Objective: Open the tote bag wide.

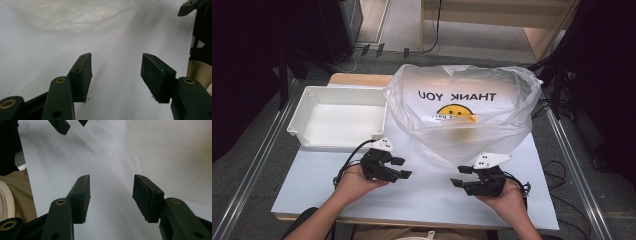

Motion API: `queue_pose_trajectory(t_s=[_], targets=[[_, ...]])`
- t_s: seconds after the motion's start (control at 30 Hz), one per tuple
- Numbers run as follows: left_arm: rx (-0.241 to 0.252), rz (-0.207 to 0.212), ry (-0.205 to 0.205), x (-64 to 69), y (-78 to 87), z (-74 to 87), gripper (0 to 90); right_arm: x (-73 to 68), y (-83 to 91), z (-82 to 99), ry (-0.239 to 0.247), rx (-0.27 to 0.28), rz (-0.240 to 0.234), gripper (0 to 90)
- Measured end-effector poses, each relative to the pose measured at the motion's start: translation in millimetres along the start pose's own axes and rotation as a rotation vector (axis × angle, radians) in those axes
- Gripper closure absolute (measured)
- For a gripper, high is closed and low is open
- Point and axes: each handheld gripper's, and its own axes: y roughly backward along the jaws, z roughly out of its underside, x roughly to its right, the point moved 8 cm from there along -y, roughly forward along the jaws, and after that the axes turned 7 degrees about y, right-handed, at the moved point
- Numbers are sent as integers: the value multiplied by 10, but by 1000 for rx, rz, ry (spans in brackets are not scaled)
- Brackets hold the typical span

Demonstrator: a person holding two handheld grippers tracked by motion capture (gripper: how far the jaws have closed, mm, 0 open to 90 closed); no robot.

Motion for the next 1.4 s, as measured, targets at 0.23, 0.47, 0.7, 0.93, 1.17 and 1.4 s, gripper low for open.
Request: queue_pose_trajectory(t_s=[0.23, 0.47, 0.7, 0.93, 1.17, 1.4], targets=[[10, 1, -14, -4, -12, -12, 421, -8, -17, -12, -15, 4, -18, 487], [12, 7, 0, -27, -10, -20, 391, 15, 13, -6, -9, 5, -1, 470], [10, 18, 4, -29, -2, -27, 397, 14, 1, -8, -8, 0, -1, 467], [7, 23, 2, -19, -19, -40, 402, 38, 21, 37, -21, -21, 1, 475], [5, 26, 0, -12, -29, -41, 402, 26, 25, 45, -18, -26, -11, 476], [21, 29, 2, -23, 11, -50, 446, 9, 31, 37, -10, -30, -26, 490]])
